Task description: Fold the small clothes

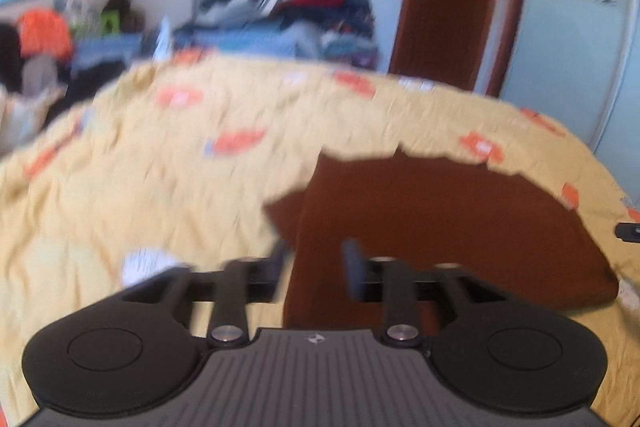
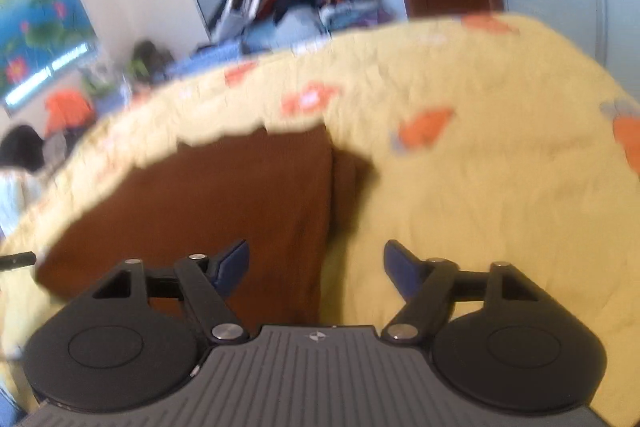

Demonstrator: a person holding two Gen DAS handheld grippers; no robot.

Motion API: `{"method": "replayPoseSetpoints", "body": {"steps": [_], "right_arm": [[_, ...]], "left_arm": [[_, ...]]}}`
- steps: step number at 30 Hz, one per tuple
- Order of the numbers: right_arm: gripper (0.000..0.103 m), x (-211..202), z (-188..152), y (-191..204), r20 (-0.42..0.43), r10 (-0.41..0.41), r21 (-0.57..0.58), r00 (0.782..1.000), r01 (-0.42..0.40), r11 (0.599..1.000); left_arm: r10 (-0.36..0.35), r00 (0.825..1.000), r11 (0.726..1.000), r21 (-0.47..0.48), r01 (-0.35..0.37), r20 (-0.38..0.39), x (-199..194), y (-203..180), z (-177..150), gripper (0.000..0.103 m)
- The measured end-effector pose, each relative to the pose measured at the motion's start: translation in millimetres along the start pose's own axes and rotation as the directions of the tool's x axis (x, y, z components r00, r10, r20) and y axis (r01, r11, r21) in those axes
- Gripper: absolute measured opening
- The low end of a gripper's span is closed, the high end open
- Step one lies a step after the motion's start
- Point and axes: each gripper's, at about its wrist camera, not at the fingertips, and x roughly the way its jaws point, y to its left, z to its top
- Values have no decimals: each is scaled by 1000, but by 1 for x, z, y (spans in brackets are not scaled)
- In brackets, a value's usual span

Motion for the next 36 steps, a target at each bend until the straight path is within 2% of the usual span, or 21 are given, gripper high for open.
{"method": "replayPoseSetpoints", "body": {"steps": [1,2,3,5,7,9,12,13,14,15,18,20,22,25,27,28,29,30,31,33,36], "right_arm": [[76,8,10,1,5,-5,-20,1000,5,1000],[76,19,21,3,-1,-2,-45,1000,2,999],[76,34,32,4,-12,7,-60,1000,-8,998],[76,68,53,0,-49,24,-38,998,-26,999],[76,106,72,-4,-94,27,-9,995,-28,1000],[74,137,84,-5,-125,17,-2,992,-17,1000],[68,173,95,-5,-166,26,24,986,-23,999],[60,183,95,-4,-183,40,27,982,-36,999],[33,192,95,-3,-207,57,22,977,-53,998],[19,198,93,0,-218,61,7,974,-61,998],[15,181,98,11,-109,92,-63,990,-99,993],[14,170,100,12,-28,90,-91,996,-93,992],[13,187,95,4,-75,56,-75,996,-61,995],[14,199,83,1,-104,31,-49,994,-36,998],[33,189,87,2,-107,18,-8,994,-19,1000],[57,178,89,5,-78,3,-11,997,-4,1000],[68,163,89,10,-18,-14,-31,1000,13,999],[68,151,90,14,36,-19,-47,999,20,999],[68,142,92,20,63,-6,-47,998,9,999],[69,142,89,38,42,50,-68,998,-47,997],[70,168,70,68,-47,21,-188,999,-29,982]], "left_arm": [[-7,999,1000,27,7,32,6,-8,10,96],[-12,998,998,56,8,68,15,-14,17,103],[-7,997,996,88,0,81,31,-21,25,103],[5,1000,995,99,-7,14,77,-27,44,103],[12,998,999,34,-10,-67,126,-22,60,95],[8,984,999,-39,-15,-180,176,-13,69,66],[-32,954,993,-115,-3,-298,228,-5,75,45],[-32,949,994,-112,-4,-312,238,-5,74,37],[-20,956,996,-86,-5,-291,239,-8,74,21],[-11,961,997,-73,-10,-276,238,-10,75,7],[60,985,996,-59,-71,-161,217,-7,80,7],[87,978,996,-19,-93,-190,225,-4,72,7],[109,977,994,0,-111,-184,232,-2,60,7],[113,977,994,15,-112,-181,220,-10,64,12],[132,980,991,42,-127,-147,202,-17,68,22],[140,983,990,51,-135,-120,191,-21,70,27],[122,988,992,46,-118,-91,181,-25,70,43],[88,994,995,40,-86,-65,173,-30,69,67],[62,997,997,44,-59,-49,169,-38,68,77],[41,998,996,84,-36,-54,175,-58,61,82],[54,980,990,138,-27,-193,211,-75,41,84]]}}
